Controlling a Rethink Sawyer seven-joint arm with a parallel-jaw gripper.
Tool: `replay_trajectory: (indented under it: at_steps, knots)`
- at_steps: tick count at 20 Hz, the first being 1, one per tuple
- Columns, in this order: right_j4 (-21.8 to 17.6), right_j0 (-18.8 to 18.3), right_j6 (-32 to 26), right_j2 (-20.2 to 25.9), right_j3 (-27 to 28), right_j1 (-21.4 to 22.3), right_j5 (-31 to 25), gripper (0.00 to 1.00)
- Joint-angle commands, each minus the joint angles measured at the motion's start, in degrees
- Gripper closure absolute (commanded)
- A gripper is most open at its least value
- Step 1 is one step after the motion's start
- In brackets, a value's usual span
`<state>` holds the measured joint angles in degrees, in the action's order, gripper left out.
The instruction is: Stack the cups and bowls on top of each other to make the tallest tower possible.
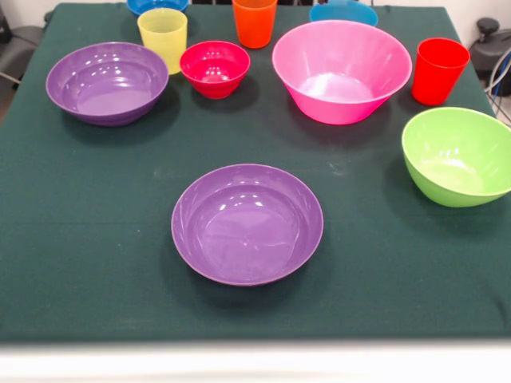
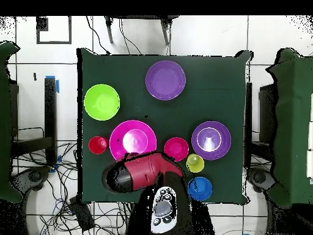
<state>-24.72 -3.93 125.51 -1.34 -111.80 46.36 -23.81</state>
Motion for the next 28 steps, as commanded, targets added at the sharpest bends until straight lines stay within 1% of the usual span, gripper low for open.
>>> replay_trajectory:
  at_steps: [1,3,5,8,11,15,20,25,28]
  knots:
    - [0.5,-4.4,-0.3,5.6,-4.4,2.7,2.4,0.0]
    - [1.1,-4.6,1.0,6.0,-4.9,3.0,3.7,0.0]
    - [1.4,-3.8,3.1,5.9,-4.8,2.3,4.9,0.0]
    - [1.2,-1.0,6.3,4.1,-2.9,-0.3,6.1,0.0]
    - [1.7,1.1,8.0,2.9,-1.7,-2.0,6.7,0.0]
    - [3.3,2.5,8.2,2.7,-0.4,-3.5,5.1,0.0]
    - [4.9,4.0,9.2,1.8,0.5,-5.2,6.5,0.0]
    - [6.6,6.9,10.6,-0.3,3.1,-7.8,6.4,0.0]
    - [8.1,7.9,10.8,-1.0,4.3,-9.0,7.1,0.0]
